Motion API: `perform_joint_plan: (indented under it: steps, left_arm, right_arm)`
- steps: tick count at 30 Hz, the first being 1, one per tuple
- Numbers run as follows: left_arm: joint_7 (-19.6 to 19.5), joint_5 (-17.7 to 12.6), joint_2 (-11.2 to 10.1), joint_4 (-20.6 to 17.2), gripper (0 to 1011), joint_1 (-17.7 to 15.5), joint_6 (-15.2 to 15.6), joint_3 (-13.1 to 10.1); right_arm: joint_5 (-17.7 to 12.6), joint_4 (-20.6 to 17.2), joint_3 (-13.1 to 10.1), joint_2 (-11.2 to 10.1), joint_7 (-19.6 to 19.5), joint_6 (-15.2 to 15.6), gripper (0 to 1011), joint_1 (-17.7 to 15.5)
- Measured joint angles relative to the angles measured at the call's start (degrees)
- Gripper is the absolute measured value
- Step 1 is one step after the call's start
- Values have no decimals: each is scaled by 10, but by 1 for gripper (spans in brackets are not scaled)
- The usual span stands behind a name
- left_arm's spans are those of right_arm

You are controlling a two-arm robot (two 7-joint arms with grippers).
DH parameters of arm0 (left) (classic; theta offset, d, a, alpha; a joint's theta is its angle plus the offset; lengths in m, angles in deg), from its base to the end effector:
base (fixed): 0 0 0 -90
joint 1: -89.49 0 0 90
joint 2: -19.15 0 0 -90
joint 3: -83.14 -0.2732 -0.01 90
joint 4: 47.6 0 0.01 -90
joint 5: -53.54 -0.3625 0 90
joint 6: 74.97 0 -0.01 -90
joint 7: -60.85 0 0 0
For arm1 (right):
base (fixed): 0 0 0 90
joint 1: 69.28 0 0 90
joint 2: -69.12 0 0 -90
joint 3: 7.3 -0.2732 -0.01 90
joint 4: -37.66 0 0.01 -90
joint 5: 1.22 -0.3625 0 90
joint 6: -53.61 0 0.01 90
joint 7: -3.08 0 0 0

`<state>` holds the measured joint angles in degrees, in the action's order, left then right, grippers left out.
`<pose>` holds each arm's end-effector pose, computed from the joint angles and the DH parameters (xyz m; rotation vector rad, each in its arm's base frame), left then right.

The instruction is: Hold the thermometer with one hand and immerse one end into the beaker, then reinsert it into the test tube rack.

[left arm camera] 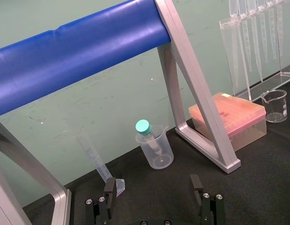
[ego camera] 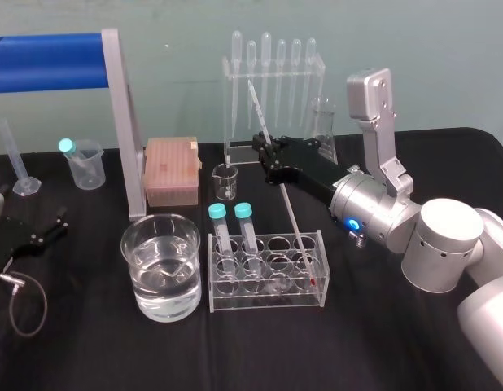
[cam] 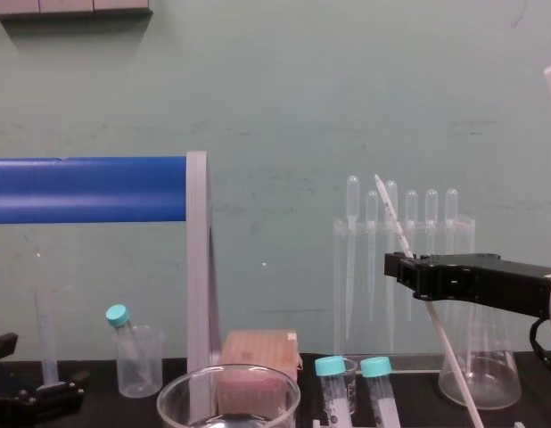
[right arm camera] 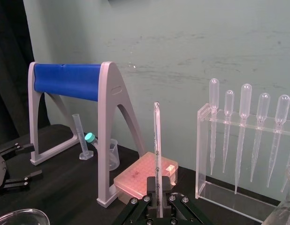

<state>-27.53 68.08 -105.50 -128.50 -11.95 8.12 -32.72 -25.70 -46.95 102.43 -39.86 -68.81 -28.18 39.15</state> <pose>0.4061 0.0590 -0.2989 0.3045 -0.2854 1.2480 0.4476 0.0178 -0.2134 -0.0133 0.0376 -0.9594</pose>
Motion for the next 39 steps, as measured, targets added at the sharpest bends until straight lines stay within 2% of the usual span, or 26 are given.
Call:
perform_joint_plan:
  steps: [19, 29, 39]
  left_arm:
    - [0, 0, 0, 0, 1008, 0, 0, 0]
    - [0, 0, 0, 0, 1008, 0, 0, 0]
    - [0, 0, 0, 0, 1008, 0, 0, 0]
  right_arm:
    - [-7, -3, -6, 0, 4, 1, 56, -2]
    - [-58, -44, -30, -8, 21, 6, 56, -6]
    - [-107, -80, -50, -16, 41, -16, 56, 3]
